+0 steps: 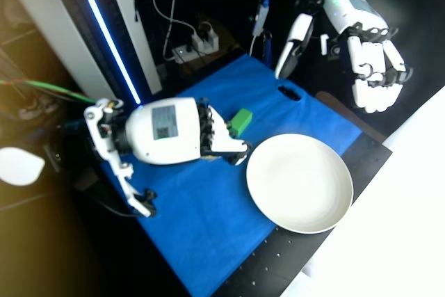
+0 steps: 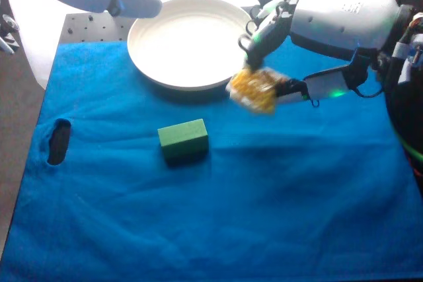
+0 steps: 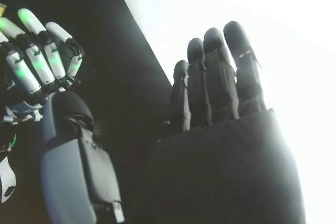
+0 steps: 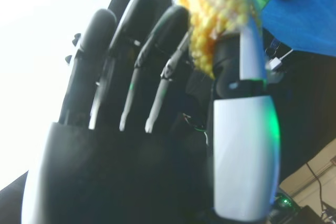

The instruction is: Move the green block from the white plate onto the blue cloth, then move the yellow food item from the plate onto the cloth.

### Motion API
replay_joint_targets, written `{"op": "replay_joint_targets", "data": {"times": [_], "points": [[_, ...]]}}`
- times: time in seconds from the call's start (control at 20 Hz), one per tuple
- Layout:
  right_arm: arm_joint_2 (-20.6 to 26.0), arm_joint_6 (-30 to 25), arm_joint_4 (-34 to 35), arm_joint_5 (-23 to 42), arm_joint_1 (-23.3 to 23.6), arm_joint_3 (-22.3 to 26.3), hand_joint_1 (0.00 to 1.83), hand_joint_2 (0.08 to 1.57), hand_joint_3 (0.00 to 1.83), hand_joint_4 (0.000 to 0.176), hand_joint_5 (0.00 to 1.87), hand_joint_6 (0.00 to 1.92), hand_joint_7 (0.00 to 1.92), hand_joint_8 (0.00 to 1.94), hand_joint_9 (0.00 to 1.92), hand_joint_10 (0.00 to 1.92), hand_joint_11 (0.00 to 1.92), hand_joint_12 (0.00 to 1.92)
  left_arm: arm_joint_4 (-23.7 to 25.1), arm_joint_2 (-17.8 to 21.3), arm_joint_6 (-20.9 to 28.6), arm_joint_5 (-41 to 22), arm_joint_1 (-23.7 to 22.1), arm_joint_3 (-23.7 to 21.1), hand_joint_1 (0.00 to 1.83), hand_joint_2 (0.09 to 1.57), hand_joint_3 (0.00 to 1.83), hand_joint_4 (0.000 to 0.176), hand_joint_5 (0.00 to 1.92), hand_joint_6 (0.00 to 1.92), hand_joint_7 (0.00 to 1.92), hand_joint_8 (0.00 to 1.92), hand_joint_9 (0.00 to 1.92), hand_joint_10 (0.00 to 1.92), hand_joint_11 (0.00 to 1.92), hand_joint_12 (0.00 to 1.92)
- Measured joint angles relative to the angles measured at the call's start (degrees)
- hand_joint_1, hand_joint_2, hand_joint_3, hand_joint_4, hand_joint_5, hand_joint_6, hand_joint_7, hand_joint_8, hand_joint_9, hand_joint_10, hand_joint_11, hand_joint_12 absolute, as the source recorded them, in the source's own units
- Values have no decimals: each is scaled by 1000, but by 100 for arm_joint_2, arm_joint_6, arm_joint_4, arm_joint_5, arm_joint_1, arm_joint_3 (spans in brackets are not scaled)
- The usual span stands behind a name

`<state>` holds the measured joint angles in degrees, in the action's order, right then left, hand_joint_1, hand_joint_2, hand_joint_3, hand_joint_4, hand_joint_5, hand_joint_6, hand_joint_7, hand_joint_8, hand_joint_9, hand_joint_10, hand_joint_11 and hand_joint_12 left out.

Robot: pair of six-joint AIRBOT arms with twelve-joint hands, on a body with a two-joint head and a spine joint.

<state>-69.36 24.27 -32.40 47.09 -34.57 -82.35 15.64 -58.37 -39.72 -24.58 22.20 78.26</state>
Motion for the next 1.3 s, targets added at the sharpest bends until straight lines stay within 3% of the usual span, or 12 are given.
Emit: {"op": "replay_joint_targets", "data": {"times": [0.1,0.2,0.25,0.45,0.5,0.6,0.7,0.9,0.95,1.1,1.2,1.3], "points": [[70,0,0,24,0,24,705,765,0,52,348,0,520,0,403,314,17,1501,-26,0,0,-2,22,2,555,871,1,73,212,0,358,1,348,0,0,810],[120,0,4,26,-2,24,587,750,0,55,224,0,400,0,380,132,0,1444,-31,0,0,-9,37,0,554,890,5,69,212,0,361,1,345,1,0,790],[142,4,17,28,-2,24,538,762,0,32,178,0,350,0,356,99,0,1379,-44,0,0,-7,39,0,549,895,4,74,212,0,364,1,345,1,0,763],[264,4,308,28,-2,46,409,745,0,132,17,0,11,0,86,13,0,772,-74,0,0,-33,55,0,483,888,0,82,192,1,337,0,328,1,0,817],[299,4,411,26,-2,46,408,758,1,138,3,0,29,3,108,13,0,807,-74,0,0,-59,55,0,477,872,0,85,198,3,333,0,322,0,0,824],[354,4,691,26,-2,39,412,817,6,119,0,0,56,2,92,4,0,483,-219,2,0,-170,136,-24,456,814,0,85,187,0,305,0,327,0,0,851],[330,9,966,50,0,-162,387,1002,11,171,0,0,80,2,92,1,0,393,-435,87,-9,-358,361,-129,462,828,1,117,175,3,286,1,282,0,0,765],[358,20,1537,-4,48,-275,406,847,0,176,0,0,47,7,72,1,0,636,-911,332,-17,-935,638,-289,469,825,0,159,118,2,284,2,259,3,0,729],[374,20,1672,70,70,-275,440,821,0,176,0,0,48,4,63,1,0,538,-1001,382,-15,-1108,748,-356,509,817,0,162,105,1,275,2,273,5,0,776],[562,28,2144,378,83,-120,426,732,0,176,0,0,66,1,87,1,0,647,-1121,557,-24,-1508,977,-608,468,812,0,148,44,3,251,1,276,2,0,741],[688,26,2406,656,83,-55,533,695,0,176,0,0,24,1,12,2,0,473,-1193,715,-20,-1917,990,-767,480,779,0,165,58,6,268,6,277,2,0,700],[758,33,2686,988,83,-44,516,703,1,176,0,0,12,2,14,2,0,420,-1279,813,-15,-2337,990,-868,518,778,0,132,97,9,275,4,284,3,0,677]]}}
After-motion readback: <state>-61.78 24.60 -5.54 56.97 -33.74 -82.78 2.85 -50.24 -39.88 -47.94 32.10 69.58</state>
